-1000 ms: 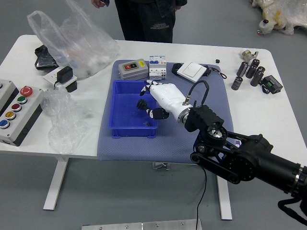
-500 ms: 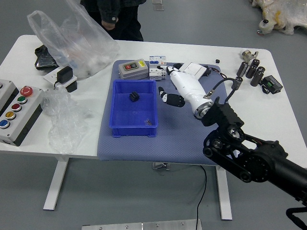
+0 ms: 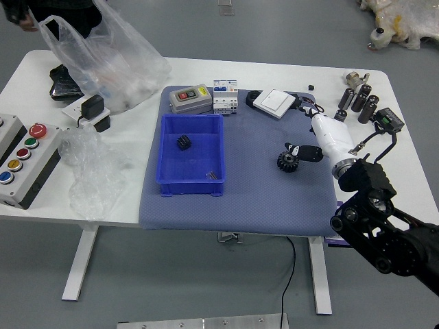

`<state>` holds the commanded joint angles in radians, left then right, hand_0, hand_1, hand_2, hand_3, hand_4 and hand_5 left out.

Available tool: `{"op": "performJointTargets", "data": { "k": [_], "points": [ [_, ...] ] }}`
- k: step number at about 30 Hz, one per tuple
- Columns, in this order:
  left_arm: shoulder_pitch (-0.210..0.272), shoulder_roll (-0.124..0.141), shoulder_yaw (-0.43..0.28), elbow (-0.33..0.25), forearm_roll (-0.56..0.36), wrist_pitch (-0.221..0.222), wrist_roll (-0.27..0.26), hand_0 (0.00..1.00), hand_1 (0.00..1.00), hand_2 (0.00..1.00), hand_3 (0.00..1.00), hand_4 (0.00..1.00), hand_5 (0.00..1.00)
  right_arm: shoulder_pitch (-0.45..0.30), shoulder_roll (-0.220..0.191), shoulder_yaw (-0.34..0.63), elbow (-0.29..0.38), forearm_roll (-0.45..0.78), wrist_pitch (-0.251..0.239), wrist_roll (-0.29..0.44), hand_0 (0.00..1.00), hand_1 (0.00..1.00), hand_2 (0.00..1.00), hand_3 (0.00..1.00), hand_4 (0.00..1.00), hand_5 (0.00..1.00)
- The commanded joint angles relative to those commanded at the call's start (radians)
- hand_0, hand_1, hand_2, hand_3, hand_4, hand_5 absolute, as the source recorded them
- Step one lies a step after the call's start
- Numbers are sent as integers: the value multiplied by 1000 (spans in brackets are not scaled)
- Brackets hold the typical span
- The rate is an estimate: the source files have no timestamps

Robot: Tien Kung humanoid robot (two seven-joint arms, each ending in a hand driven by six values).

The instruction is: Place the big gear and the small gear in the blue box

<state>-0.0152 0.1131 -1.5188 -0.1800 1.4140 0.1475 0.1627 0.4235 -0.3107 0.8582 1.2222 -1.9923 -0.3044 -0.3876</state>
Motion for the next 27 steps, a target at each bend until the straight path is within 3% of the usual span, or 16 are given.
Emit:
{"op": "performJointTargets", "data": {
  "k": [3, 4, 9, 10, 21, 22, 27],
  "points": [
    [0, 0, -3, 0, 3, 0, 1, 625, 576, 548, 671, 704, 279, -9, -3, -2, 3, 24, 9, 0, 385, 663, 884, 892, 873, 419],
    [-1, 0, -3, 0, 2, 0, 1, 625, 576, 548, 671, 704, 277, -10, -3, -3, 4, 39, 12, 1, 390, 676, 893, 894, 986, 581],
    [-3, 0, -2, 0, 3, 0, -1, 625, 576, 548, 671, 704, 277, -9, -3, -12, -6, 102, 22, 21, 390, 676, 893, 894, 986, 581],
    [-3, 0, -2, 0, 3, 0, 0, 624, 576, 548, 671, 703, 277, -7, -2, -17, -13, 111, 23, 25, 394, 674, 887, 916, 998, 748],
    [-3, 1, -2, 0, 5, 0, 2, 624, 576, 548, 671, 704, 276, 52, 39, -109, -158, 111, 28, 26, 394, 670, 869, 887, 998, 743],
    [-3, 1, -2, 0, 6, 0, 2, 625, 576, 548, 671, 704, 276, 55, 40, -115, -164, 110, 29, 24, 386, 626, 788, 867, 912, 478],
    [-5, 2, -2, 0, 8, 0, 2, 625, 576, 548, 671, 704, 276, 69, 42, -156, -176, 109, 42, 11, 386, 626, 788, 867, 912, 478]
  ]
}}
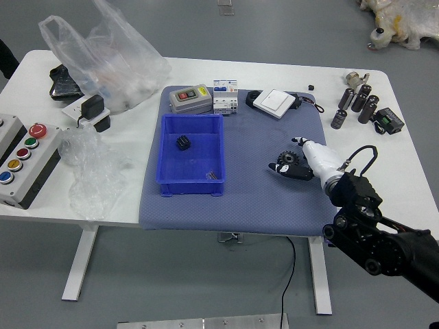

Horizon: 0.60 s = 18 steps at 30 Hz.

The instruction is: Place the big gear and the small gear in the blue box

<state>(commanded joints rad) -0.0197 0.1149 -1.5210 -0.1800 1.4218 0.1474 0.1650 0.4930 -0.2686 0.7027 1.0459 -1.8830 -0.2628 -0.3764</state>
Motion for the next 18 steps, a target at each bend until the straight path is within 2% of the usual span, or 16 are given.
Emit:
{"op": "performJointTargets", "data": {
  "k": [1, 5, 6, 12, 13, 18],
  "points": [
    [0, 0, 0, 0, 0, 0, 0, 625, 576, 548, 671, 704, 276, 2, 0, -8, -1, 0, 3, -2, 381, 580, 729, 835, 866, 411],
    [-1, 0, 1, 0, 1, 0, -1, 625, 576, 548, 671, 704, 276, 8, 0, -34, -4, -12, 3, -8, 381, 580, 729, 835, 866, 411],
    [-1, 0, 1, 0, 1, 0, -1, 625, 576, 548, 671, 703, 276, 9, 0, -38, -3, -17, 0, -10, 352, 498, 512, 685, 488, 208],
    [0, 1, 1, 0, 1, 0, -1, 625, 576, 548, 671, 703, 276, 12, -1, -39, -5, -31, -31, -18, 352, 498, 512, 685, 488, 208],
    [0, 1, 2, 0, 1, 0, -2, 624, 576, 548, 671, 704, 276, 12, -1, -37, -5, -29, -37, -18, 310, 450, 410, 589, 501, 56],
    [0, 0, 4, 0, 0, -1, -2, 624, 576, 548, 671, 704, 276, 14, -2, -27, -2, -21, -64, -12, 310, 450, 410, 589, 501, 56]
  ]
}}
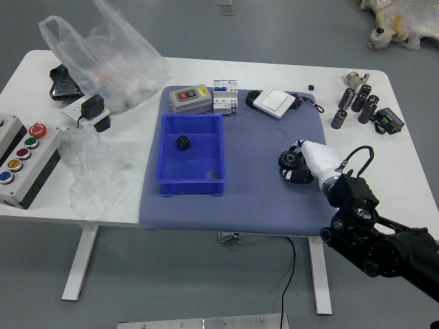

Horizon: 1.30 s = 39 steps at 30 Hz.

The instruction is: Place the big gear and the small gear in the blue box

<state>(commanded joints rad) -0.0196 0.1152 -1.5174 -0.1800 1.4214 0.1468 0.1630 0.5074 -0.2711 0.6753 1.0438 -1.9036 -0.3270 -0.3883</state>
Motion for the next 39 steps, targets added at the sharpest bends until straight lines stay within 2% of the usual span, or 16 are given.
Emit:
{"op": "performJointTargets", "data": {
  "k": [1, 8, 14, 17, 20, 24, 31, 35, 36, 39],
  "points": [
    [0, 0, 1, 0, 0, 0, 0, 625, 576, 548, 671, 703, 276, 1, 0, 2, 0, 1, -5, 1, 302, 445, 389, 557, 544, 24],
    [-1, 1, 4, 0, -2, 0, -1, 625, 576, 548, 671, 703, 278, 2, -5, 11, 14, 2, -26, 12, 301, 443, 387, 547, 538, 28],
    [2, 2, 2, 0, -1, 0, 1, 625, 576, 548, 671, 704, 278, 31, -25, 17, 76, -5, -30, 10, 300, 446, 382, 536, 532, 30],
    [4, 2, -1, 0, 2, 0, 4, 625, 576, 548, 671, 704, 278, 78, -24, -6, 114, -45, -13, -3, 300, 446, 382, 536, 532, 30],
    [7, 4, -4, 0, 3, 1, 7, 625, 576, 548, 671, 704, 278, 141, -4, -61, 148, -88, 13, -19, 300, 449, 381, 535, 532, 29],
    [10, 4, -8, 0, 7, 1, 11, 625, 576, 548, 671, 704, 278, 207, 37, -115, 169, -99, 22, -18, 300, 449, 381, 535, 532, 29],
    [12, 5, -8, 0, 7, 1, 14, 625, 576, 548, 671, 704, 279, 270, 111, -199, 150, -68, -7, 16, 311, 459, 386, 531, 520, 16],
    [14, 5, -5, 0, 8, 1, 15, 625, 576, 548, 671, 704, 279, 281, 137, -247, 140, -55, -22, 27, 311, 459, 386, 531, 520, 16],
    [14, 5, -4, 0, 8, 1, 15, 625, 576, 548, 670, 704, 280, 284, 142, -260, 139, -52, -25, 30, 331, 506, 533, 542, 533, 2],
    [13, 5, -2, 0, 7, 1, 15, 625, 576, 548, 670, 704, 280, 291, 155, -299, 132, -45, -33, 37, 331, 506, 533, 542, 533, 2]
  ]
}}
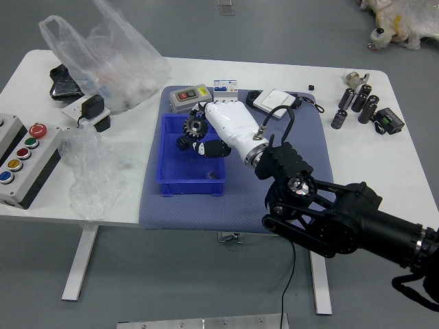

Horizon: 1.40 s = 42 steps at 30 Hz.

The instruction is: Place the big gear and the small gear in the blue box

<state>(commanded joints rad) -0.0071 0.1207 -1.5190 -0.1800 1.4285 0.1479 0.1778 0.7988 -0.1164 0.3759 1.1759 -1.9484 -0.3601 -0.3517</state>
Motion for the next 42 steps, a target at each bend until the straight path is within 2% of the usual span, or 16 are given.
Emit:
{"op": "performJointTargets", "data": {
  "k": [3, 4, 9, 10, 15, 16, 23, 27, 28, 31, 33, 34, 37, 39, 40, 42],
  "points": [
    [-1, 0, 1, 0, 1, 0, 0, 625, 576, 548, 670, 704, 280, 6, 11, -29, -11, 3, -1, 3, 331, 506, 533, 542, 533, 2],
    [-2, -1, 1, 0, 2, 0, -1, 624, 575, 548, 670, 704, 280, 6, 15, -33, -16, 3, 0, 3, 404, 709, 769, 655, 492, 18],
    [-3, -1, -2, 0, 4, -1, 0, 624, 575, 548, 670, 704, 280, 5, 20, -27, -34, -2, 20, -6, 404, 709, 769, 655, 492, 18],
    [-3, -1, -4, 0, 5, 0, 1, 624, 576, 548, 671, 704, 280, 5, 20, -27, -36, -3, 25, -9, 478, 838, 893, 724, 525, 269],
    [-6, 0, -7, 0, 6, 0, 1, 624, 576, 548, 671, 704, 280, 4, 21, -30, -43, -3, 63, -24, 478, 838, 893, 724, 525, 269],
    [-6, 0, -7, 0, 6, 0, 1, 624, 576, 548, 670, 703, 278, 3, 21, -30, -44, -3, 67, -26, 527, 886, 955, 864, 642, 297],
    [-4, -2, -11, 0, 8, 0, 3, 624, 576, 548, 670, 703, 277, -13, 12, 24, -25, -8, 50, -13, 527, 879, 938, 843, 651, 301],
    [-6, -2, -11, 0, 7, 0, 0, 624, 576, 548, 670, 703, 277, -52, -23, 115, 20, 5, -9, 25, 527, 879, 938, 843, 651, 301],
    [-8, -2, -11, 0, 6, 0, -1, 624, 575, 548, 671, 703, 277, -67, -37, 141, 34, 15, -27, 38, 538, 861, 892, 817, 654, 304],
    [-12, 0, -7, 0, 1, 0, -5, 624, 575, 548, 671, 703, 277, -125, -85, 235, 77, 76, -73, 90, 538, 861, 892, 817, 654, 304],
    [-13, 1, -6, 0, -2, 0, -8, 624, 575, 548, 671, 703, 277, -171, -121, 301, 98, 148, -73, 136, 538, 861, 892, 817, 654, 304],
    [-13, 2, -5, 0, -3, 1, -10, 625, 576, 548, 671, 703, 277, -191, -135, 331, 103, 184, -71, 158, 525, 755, 781, 807, 797, 487],
    [-13, 5, 24, 0, -31, -1, -26, 625, 576, 548, 671, 703, 277, -270, -176, 433, 114, 304, -68, 243, 525, 755, 781, 807, 797, 487],
    [-16, 8, 46, 0, -46, -3, -41, 625, 576, 548, 671, 703, 277, -321, -190, 497, 120, 382, -53, 299, 525, 755, 781, 807, 797, 487],
    [-20, 10, 55, 0, -52, -4, -48, 625, 576, 548, 671, 703, 277, -347, -194, 528, 126, 418, -43, 325, 592, 670, 720, 752, 810, 513],
    [-26, 11, 81, 0, -73, -5, -66, 625, 576, 548, 671, 703, 277, -406, -201, 595, 139, 502, -26, 382, 592, 670, 720, 752, 810, 513]
  ]
}}
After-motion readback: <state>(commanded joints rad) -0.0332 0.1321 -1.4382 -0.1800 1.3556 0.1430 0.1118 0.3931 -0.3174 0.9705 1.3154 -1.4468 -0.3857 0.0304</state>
